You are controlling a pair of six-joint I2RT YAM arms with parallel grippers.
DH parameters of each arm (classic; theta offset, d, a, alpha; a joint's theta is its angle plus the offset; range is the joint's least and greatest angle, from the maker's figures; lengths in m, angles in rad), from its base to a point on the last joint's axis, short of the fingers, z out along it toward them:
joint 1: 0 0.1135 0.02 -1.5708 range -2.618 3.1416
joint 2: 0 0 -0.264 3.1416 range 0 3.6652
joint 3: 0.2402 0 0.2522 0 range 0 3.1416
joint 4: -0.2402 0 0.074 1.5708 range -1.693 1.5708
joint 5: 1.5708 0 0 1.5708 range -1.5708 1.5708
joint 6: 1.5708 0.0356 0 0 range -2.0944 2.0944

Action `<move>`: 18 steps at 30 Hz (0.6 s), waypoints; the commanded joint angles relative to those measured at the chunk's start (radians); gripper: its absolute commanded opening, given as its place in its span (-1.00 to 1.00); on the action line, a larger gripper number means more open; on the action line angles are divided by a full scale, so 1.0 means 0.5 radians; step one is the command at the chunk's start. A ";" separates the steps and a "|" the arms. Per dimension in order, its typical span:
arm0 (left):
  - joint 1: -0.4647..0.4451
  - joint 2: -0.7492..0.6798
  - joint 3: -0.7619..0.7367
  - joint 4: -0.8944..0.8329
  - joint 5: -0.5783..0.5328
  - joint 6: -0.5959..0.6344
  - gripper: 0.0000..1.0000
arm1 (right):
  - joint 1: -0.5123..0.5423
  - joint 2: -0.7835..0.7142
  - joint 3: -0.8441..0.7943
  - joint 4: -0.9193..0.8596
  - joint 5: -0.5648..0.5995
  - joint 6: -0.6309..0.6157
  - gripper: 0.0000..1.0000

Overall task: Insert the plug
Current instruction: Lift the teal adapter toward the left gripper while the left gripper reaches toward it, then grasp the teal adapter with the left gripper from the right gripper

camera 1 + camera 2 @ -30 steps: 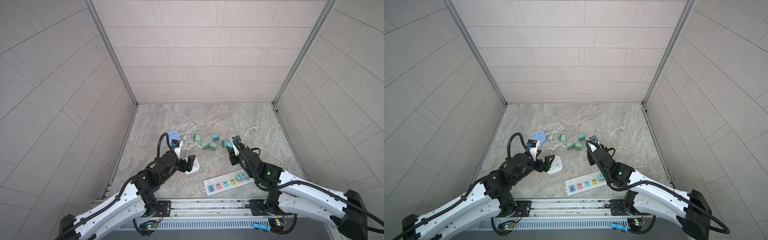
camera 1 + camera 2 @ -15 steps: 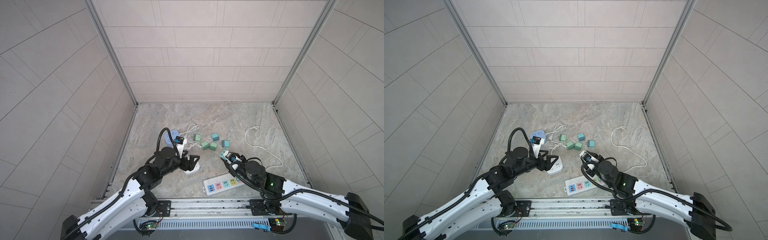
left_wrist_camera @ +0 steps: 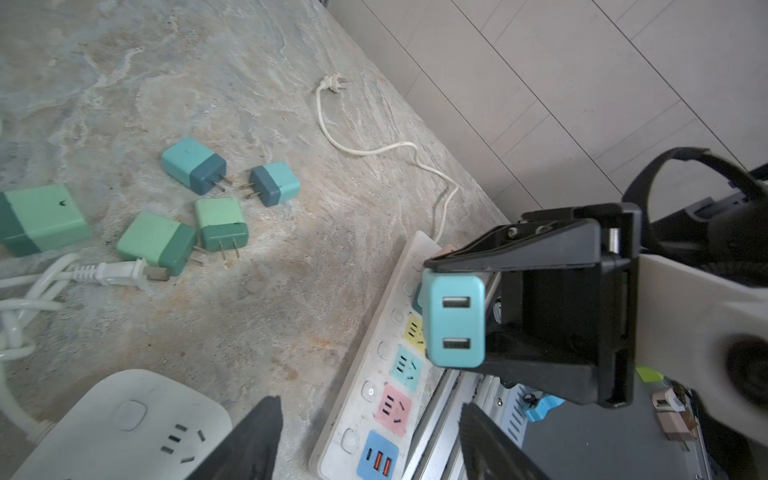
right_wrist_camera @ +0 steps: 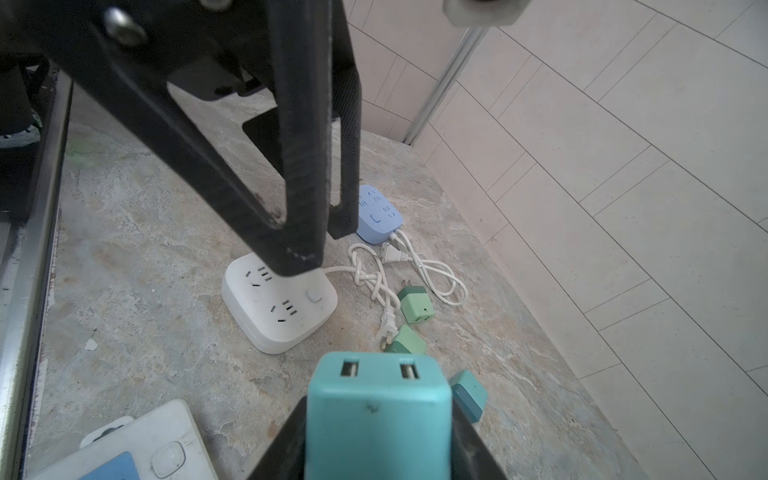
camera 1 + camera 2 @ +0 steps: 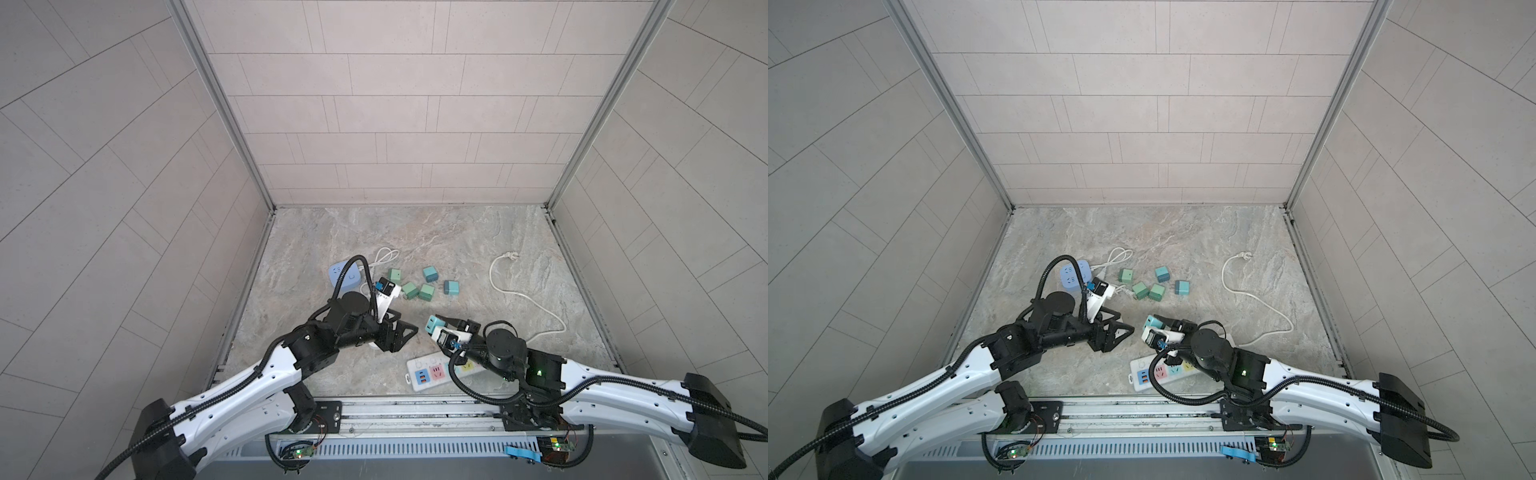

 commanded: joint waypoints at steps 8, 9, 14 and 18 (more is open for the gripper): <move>-0.125 0.232 0.135 0.171 -0.045 0.046 0.39 | 0.144 0.052 0.113 0.078 -0.040 -0.063 -0.96; -0.136 0.253 0.137 0.182 -0.045 0.047 0.38 | 0.158 0.050 0.113 0.078 -0.038 -0.061 -0.96; -0.160 0.338 0.168 0.194 -0.030 0.040 0.22 | 0.186 0.044 0.108 0.115 -0.023 -0.066 -0.96; -0.204 0.326 0.182 0.189 -0.029 0.046 0.23 | 0.187 0.071 0.139 0.090 0.084 -0.073 -0.98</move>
